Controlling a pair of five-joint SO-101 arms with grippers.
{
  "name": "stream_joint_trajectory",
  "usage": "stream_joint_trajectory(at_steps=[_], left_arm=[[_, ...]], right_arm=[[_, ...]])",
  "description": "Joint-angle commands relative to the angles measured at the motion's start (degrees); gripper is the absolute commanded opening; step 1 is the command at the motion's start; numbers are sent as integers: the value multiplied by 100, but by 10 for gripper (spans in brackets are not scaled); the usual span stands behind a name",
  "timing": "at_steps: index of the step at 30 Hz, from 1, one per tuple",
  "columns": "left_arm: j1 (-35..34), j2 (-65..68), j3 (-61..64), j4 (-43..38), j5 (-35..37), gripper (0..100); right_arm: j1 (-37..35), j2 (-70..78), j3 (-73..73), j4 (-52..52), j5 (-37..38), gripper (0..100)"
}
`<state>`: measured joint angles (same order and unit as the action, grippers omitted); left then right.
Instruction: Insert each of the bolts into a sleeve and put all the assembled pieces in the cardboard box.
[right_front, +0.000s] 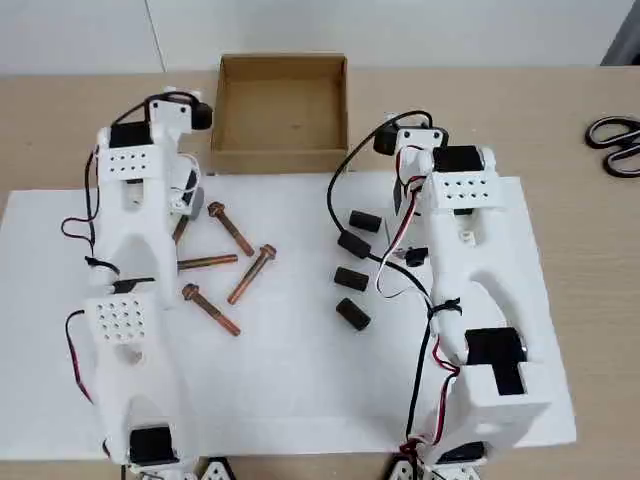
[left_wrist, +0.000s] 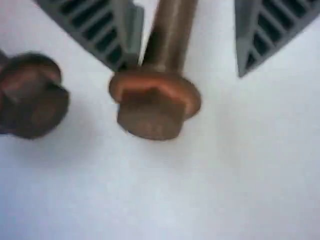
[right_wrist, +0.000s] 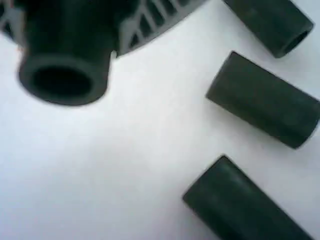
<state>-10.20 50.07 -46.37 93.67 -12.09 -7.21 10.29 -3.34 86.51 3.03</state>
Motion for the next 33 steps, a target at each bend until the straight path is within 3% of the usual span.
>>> stream_joint_trajectory(at_steps=[1, 9, 19, 27, 33], left_arm=[[-18, 149, -505, 229, -18, 123], [-9, 527, -1095, 536, -9, 92], [0, 527, -1077, 642, 0, 10], [26, 475, -1112, 668, 26, 5], [0, -378, -875, 686, 167, 5]], right_arm=[[22, -356, -18, -84, 44, 6], [22, -356, -18, -84, 35, 6], [40, -356, -35, -84, 26, 6], [22, -418, -44, -75, 18, 6], [4, -1235, -44, 13, 70, 5]])
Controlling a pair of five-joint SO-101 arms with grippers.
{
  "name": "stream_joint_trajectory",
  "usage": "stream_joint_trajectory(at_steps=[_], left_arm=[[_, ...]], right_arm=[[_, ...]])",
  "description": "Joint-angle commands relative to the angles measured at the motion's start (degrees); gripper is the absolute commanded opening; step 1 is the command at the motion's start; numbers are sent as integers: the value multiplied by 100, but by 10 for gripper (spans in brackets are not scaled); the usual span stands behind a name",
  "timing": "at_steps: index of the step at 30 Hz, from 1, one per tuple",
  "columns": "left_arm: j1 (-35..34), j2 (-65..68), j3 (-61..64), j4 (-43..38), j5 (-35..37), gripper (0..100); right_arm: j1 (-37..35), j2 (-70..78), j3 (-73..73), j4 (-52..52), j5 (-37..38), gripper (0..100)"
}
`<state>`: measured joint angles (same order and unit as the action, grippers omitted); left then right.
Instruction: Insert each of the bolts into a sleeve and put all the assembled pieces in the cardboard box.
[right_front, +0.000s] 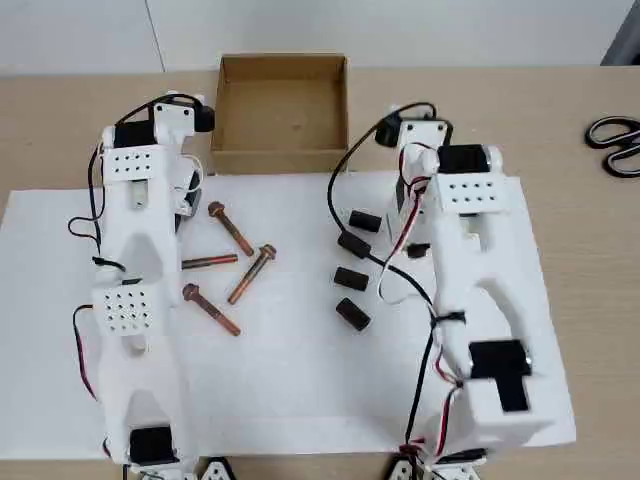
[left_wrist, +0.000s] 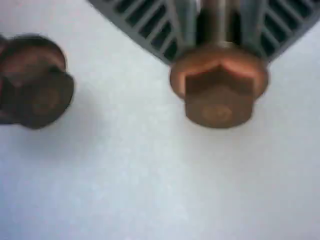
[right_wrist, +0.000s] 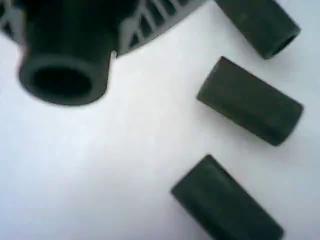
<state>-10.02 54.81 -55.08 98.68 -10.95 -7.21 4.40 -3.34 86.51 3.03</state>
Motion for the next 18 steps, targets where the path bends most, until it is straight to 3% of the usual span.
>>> stream_joint_trajectory(at_steps=[1, 11, 18], left_arm=[[0, -1116, 92, 185, 53, 5], [352, -4202, 2264, 176, 79, 5], [360, -6312, 3389, 167, 26, 5]], right_arm=[[4, -778, -44, 57, 79, 5], [48, -1420, -26, 1024, 316, 4], [-22, -2492, -18, 980, 299, 4]])
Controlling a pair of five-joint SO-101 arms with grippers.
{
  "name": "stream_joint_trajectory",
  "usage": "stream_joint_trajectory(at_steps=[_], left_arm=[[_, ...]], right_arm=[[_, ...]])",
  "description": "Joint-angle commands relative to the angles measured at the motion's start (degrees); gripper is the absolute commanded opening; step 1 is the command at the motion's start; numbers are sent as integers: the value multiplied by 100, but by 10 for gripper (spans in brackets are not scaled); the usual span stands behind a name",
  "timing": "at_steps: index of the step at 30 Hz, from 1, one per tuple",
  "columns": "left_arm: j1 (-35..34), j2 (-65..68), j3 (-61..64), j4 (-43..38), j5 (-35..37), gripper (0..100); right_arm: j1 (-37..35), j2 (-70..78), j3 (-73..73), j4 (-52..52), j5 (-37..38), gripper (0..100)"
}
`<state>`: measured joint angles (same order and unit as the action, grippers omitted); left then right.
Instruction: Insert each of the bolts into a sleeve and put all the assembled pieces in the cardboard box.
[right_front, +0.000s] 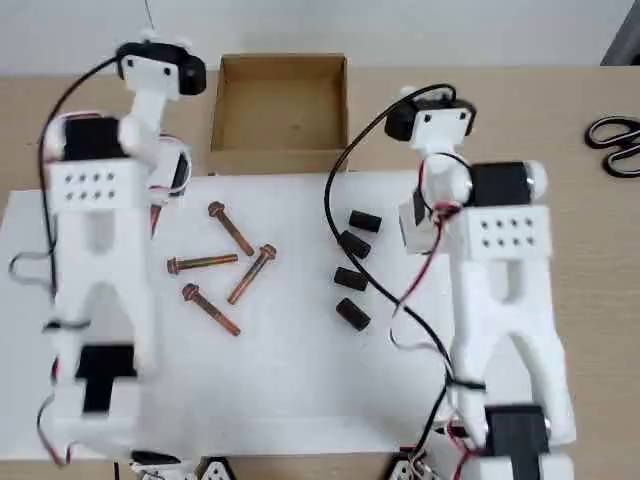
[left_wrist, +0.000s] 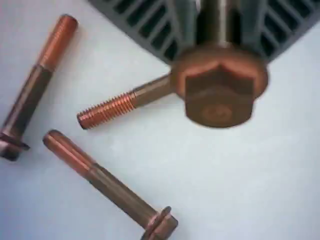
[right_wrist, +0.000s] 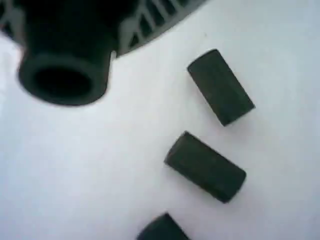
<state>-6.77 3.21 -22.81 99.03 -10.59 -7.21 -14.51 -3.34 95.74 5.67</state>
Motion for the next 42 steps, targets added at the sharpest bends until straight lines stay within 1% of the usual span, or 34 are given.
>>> stream_joint_trajectory(at_steps=[1, 6, 9, 10, 14, 18, 22, 26, 30, 34, 36, 39, 40, 42], left_arm=[[35, -1442, 251, 114, -9, 5], [35, -2804, 971, -35, 18, 5], [9, -3543, 1675, -387, 62, 5], [-9, -3833, 1930, -527, 185, 5], [-9, -5002, 3284, -1398, 774, 5], [-9, -6321, 5059, -2523, 1204, 5], [26, -7754, 6800, -3604, 1327, 5], [26, -9029, 8127, -4255, 1345, 5], [26, -10048, 9042, -4413, 1820, 5], [35, -10743, 9516, -4413, 2382, 5], [35, -10760, 9578, -4413, 2725, 5], [35, -10716, 9604, -4422, 3675, 5], [35, -10716, 9604, -4484, 3886, 5], [62, -10716, 9701, -4668, 4000, 5]], right_arm=[[-48, -760, -9, 31, 35, 4], [-75, -1376, 44, -4, 18, 4], [-40, -1727, 334, -154, -352, 4], [-40, -1895, 492, -207, -475, 4], [-57, -2703, 1424, -743, -818, 4], [-57, -3741, 2910, -1666, -941, 4], [-75, -4840, 4316, -2677, -941, 2], [-84, -5578, 5301, -3336, -941, 2], [-251, -5965, 5934, -3697, -941, 2], [-549, -6193, 6453, -4224, -949, 2], [-743, -6290, 6760, -4523, -949, 2], [-1077, -6448, 7253, -5015, -949, 2], [-1200, -6519, 7429, -5209, -949, 2], [-1429, -6686, 7780, -5640, -949, 2]])
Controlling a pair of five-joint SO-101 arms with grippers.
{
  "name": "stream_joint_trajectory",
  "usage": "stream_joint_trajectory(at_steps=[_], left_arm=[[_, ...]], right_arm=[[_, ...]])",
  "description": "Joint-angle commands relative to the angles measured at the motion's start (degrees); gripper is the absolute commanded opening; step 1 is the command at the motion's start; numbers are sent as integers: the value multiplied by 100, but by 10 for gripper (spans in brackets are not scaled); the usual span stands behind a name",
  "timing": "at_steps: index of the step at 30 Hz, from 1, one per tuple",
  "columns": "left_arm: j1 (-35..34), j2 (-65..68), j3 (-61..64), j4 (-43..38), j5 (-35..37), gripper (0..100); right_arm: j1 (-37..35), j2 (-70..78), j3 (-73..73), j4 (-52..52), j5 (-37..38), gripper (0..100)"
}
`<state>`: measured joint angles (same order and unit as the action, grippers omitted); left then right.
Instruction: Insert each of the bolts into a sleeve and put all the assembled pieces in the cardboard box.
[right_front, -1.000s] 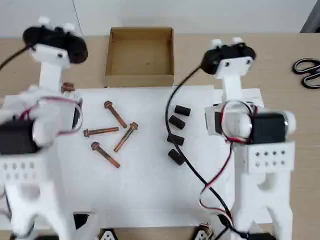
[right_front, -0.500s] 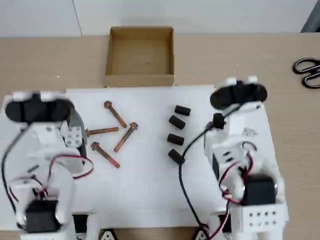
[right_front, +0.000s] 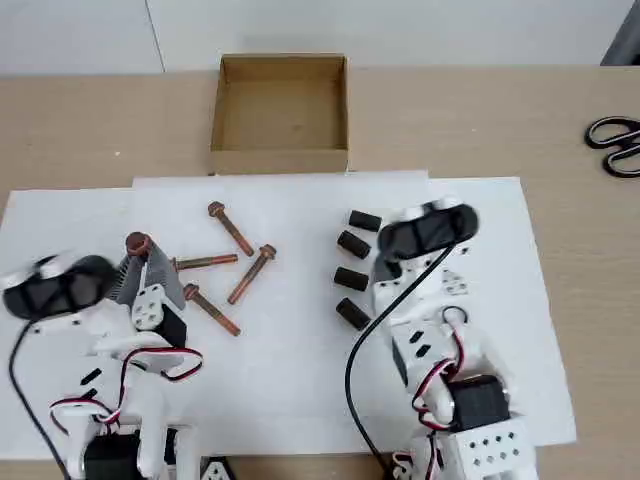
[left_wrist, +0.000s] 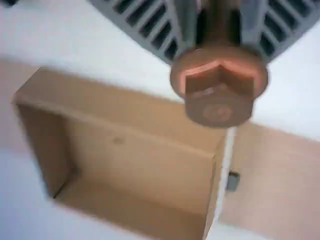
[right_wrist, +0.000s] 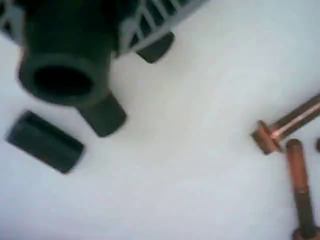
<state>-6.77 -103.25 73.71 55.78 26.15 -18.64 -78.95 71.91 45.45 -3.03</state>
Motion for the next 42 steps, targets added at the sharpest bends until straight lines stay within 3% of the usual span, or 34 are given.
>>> stream_joint_trajectory(at_steps=[1, 8, 13, 26, 42], left_arm=[[123, -70, 136, -475, 325, 5], [782, -79, 532, -1591, 334, 5], [1310, -79, 602, -1732, 334, 5], [2391, -79, 602, -1749, 343, 5], [2716, -44, 629, -2136, 343, 5]], right_arm=[[-426, -330, 431, -840, -79, 2], [-1376, -989, 1451, -1798, -62, 2], [-1807, -1455, 1785, -1807, -62, 2], [-2158, -2185, 2295, -1789, 62, 2], [-2404, -2308, 2286, -1789, 220, 2]])
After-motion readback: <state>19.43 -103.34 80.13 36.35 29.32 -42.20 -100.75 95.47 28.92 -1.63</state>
